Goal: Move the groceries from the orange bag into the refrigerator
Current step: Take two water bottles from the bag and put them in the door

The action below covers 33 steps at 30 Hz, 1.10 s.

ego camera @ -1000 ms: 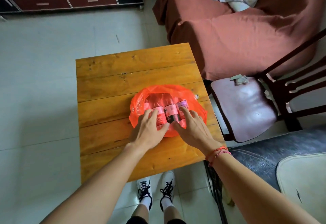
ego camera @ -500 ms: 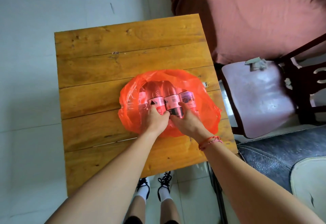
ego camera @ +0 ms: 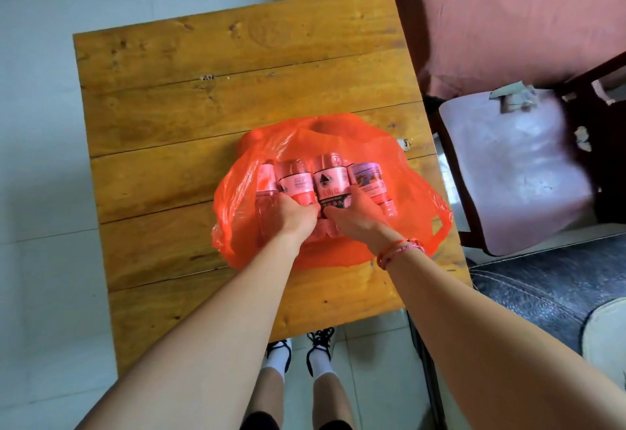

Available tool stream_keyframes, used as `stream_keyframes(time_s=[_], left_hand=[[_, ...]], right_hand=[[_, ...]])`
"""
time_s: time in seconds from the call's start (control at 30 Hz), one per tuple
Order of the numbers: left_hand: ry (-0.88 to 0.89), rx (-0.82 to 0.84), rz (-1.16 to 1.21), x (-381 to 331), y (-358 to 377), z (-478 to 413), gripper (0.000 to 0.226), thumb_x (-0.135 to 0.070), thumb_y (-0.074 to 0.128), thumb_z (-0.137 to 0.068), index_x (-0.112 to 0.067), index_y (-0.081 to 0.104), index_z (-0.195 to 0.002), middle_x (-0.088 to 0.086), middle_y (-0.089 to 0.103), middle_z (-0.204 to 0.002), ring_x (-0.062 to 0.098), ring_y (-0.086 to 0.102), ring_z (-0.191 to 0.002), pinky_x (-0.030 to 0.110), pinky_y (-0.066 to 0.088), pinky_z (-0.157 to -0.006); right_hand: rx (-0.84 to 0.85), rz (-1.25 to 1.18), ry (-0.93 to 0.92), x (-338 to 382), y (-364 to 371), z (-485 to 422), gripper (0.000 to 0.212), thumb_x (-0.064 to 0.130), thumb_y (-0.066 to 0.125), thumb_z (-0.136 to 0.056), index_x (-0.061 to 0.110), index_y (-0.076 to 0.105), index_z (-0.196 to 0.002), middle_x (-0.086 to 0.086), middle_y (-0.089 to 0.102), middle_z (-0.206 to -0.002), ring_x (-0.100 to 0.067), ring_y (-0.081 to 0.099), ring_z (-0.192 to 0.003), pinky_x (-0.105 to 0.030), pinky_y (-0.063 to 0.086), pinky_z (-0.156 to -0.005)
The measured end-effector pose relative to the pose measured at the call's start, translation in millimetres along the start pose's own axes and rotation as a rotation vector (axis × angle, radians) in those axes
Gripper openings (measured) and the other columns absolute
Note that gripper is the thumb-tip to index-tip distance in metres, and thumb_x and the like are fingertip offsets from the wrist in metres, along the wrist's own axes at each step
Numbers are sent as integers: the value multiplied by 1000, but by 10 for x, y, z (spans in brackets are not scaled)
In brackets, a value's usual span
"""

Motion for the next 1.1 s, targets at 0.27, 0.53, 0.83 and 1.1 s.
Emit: stream_keyframes(time_s=[0.27,0.53,0.83,1.1], left_hand=[[50,-95,39,312,300,-647,102,-64,71,-44,-18,40,-130,8,57,-125,32,58,-115,53,48,-98],[27,20,140,-6,154,-170,51,-25,72,-89,-8,42,-127,7,50,-110,21,59,-86,19,50,-45],[-28,102,192,19,7,172,52,-22,72,-88,-13,42,-130,7,62,-112,23,64,-92,33,55,-75],[18,137,139,34,-213,646,48,-28,77,-83,-16,41,-113,7,58,-98,24,61,-90,36,52,-78]], right_hand=[[-117,135,-10,-23,91,-313,49,43,72,-75,10,62,-109,-14,72,-102,-35,70,-94,-44,59,-79],[-24,121,4,-30,39,-335,33,41,77,-74,11,70,-88,-3,69,-75,-20,70,-74,-29,57,-61],[167,-173,8,-17,-66,64,29,21,74,-78,8,69,-104,-3,66,-87,-16,61,-77,-26,50,-67],[97,-289,69,-72,-238,686,26,15,76,-78,8,72,-103,-16,75,-99,-28,72,-78,-39,60,-68]])
Point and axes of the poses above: each hand's wrist, its own z-axis away from the middle knuckle, its own y-axis out of the palm, x = y × z, the point moved 7 cm from there along -z, towards the middle knuckle
